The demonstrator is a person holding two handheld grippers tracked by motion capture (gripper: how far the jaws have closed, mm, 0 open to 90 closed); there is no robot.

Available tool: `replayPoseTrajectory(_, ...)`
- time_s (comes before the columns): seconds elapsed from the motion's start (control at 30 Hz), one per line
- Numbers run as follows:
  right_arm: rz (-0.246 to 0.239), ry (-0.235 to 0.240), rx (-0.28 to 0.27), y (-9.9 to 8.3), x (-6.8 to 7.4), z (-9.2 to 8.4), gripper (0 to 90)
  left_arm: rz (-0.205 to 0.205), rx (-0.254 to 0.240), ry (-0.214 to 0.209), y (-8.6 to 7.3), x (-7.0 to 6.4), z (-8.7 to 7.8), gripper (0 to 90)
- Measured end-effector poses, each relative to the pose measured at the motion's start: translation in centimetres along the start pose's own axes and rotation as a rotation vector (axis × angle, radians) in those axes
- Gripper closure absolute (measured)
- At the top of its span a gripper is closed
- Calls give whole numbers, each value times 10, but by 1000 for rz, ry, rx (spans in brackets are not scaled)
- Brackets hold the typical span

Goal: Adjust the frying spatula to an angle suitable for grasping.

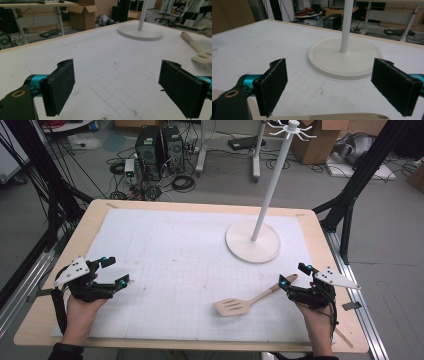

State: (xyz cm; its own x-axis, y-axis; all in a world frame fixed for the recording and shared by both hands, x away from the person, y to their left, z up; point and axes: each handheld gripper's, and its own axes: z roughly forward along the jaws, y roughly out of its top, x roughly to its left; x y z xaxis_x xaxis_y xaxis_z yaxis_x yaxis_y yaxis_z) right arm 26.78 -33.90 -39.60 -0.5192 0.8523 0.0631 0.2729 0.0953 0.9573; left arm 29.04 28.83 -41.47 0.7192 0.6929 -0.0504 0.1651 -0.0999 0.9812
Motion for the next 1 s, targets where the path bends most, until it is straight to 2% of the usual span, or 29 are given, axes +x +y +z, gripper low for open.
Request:
replayPoseTrajectory(0.2,17,-4,-16,-4,-8,-8,115,-9,6,-5,-2,0,6,141)
replayPoseTrajectory(0.33,32,-6,-20,-4,-11,-9,115,1,23,4,-2,0,8,141)
replayPoseTrajectory(0.47,32,0,-16,-4,-10,-8,114,3,3,2,1,-2,5,141)
replayPoseTrajectory(0.7,47,14,-26,-2,-9,-5,112,13,13,-7,0,-3,3,142)
replayPoseTrajectory(0.73,50,17,-25,-2,-9,-5,112,-1,7,-16,0,-3,3,143)
replayPoseTrajectory(1.0,54,19,-35,-2,-10,-6,112,-8,-6,-17,3,-3,2,144)
